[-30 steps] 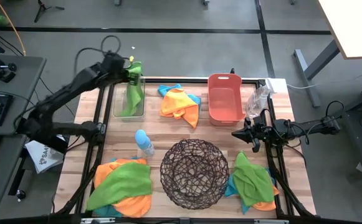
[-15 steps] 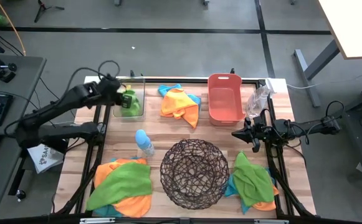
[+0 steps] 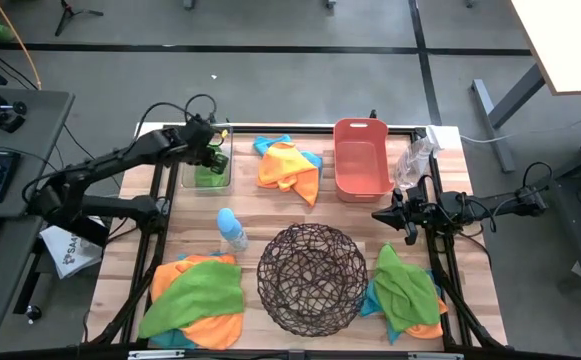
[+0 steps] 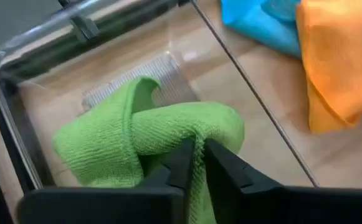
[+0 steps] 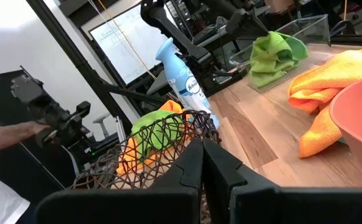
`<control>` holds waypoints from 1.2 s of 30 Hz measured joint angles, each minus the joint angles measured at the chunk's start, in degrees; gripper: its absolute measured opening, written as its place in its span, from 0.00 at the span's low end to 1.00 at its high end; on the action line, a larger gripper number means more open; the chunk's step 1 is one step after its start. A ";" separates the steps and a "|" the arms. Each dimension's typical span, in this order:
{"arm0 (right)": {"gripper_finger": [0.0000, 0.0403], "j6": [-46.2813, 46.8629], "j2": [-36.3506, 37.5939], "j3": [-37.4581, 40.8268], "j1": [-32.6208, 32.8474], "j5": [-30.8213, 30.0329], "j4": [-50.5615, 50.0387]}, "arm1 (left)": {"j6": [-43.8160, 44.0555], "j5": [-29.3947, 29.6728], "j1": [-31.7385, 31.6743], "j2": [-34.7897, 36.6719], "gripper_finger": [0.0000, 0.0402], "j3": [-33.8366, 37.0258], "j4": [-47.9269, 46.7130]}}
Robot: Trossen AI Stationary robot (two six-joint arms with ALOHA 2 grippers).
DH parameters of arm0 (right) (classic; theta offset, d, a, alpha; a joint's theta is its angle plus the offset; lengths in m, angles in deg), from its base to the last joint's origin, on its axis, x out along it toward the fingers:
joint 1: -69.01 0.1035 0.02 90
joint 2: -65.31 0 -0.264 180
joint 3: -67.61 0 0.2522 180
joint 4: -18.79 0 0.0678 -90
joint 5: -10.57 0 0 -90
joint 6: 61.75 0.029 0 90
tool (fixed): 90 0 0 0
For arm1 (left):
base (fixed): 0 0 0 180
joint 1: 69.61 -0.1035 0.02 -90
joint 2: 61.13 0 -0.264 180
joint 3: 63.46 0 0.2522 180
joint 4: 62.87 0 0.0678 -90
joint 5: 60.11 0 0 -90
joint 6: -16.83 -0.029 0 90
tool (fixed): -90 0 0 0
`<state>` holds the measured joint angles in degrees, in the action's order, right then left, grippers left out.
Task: Sort microfiber towel by color & place in baskets
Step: Put the top green microfiber cloth into the transparent bin, then put the right green microfiber cloth into the transparent bin
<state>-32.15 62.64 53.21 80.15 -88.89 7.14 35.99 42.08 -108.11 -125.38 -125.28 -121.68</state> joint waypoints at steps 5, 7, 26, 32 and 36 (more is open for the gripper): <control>0.00 0.00 0.00 0.00 0.02 0.00 0.00 | -4.30 -2.98 -0.57 0.59 0.23 -4.87 -4.40; 0.00 0.00 0.00 0.00 0.02 0.01 0.00 | -5.73 -3.04 -0.59 1.18 0.29 -7.02 -6.69; 0.00 -0.40 0.01 0.02 0.01 -0.08 0.02 | 12.81 -20.25 8.88 29.80 0.44 0.89 24.08; 0.00 2.28 -0.02 0.02 0.00 -17.94 17.34 | 30.60 -19.62 11.98 32.30 0.44 3.50 48.67; 0.00 6.17 0.03 0.00 -0.03 -32.46 35.64 | 31.67 -20.23 13.79 31.75 0.44 3.46 65.28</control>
<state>-25.98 62.66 53.21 80.12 -121.35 42.78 67.66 21.86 -94.32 -93.63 -121.82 -56.40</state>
